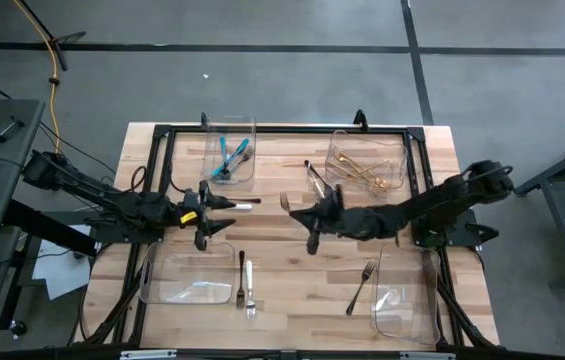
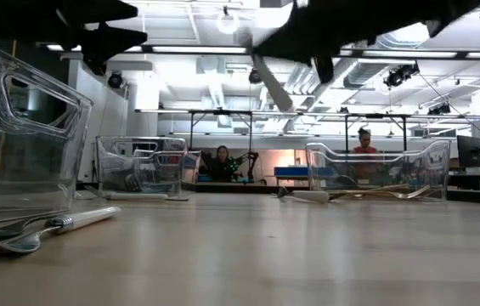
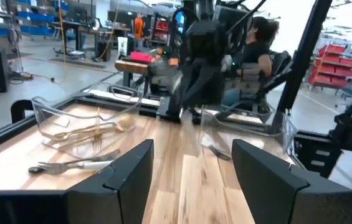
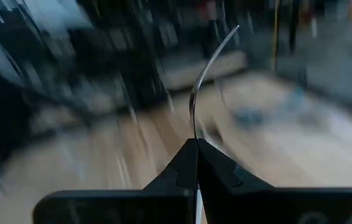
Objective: Sort silverware by color (type)
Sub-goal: Put the white fork into the bottom left transparent bin
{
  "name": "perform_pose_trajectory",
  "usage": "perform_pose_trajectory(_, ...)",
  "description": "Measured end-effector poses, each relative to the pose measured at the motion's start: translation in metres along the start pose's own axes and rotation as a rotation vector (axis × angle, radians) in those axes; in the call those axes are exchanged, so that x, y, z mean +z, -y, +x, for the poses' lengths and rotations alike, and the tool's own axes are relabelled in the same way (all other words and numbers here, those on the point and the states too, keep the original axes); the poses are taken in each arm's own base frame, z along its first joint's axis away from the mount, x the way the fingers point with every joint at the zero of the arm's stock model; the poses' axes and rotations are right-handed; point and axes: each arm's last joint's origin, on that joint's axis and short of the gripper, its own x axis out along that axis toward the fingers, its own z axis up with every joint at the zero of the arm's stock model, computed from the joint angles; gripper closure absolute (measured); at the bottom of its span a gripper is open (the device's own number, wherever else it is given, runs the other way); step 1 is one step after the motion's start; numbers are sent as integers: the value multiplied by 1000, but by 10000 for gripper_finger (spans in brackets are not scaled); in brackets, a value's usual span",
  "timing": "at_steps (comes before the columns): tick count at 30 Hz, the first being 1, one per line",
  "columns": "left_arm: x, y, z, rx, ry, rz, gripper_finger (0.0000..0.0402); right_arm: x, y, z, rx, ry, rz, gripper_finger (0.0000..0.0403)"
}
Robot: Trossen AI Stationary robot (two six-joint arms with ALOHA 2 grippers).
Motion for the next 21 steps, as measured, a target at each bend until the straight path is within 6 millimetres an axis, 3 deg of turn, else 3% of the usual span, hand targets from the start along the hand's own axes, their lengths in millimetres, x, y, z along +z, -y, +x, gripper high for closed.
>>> perform_pose_trajectory(7,-7,0,15,20,21,-6,190,9,-4,12,103,259,-62,403)
perform_pose_trajectory(13,-21,0,33,18,34,-8,190,13,-11,26,121,280,-122,403)
perform_pose_trajectory(21,-27,13,65,-135,35,31,190,14,-17,35,166,284,-125,403)
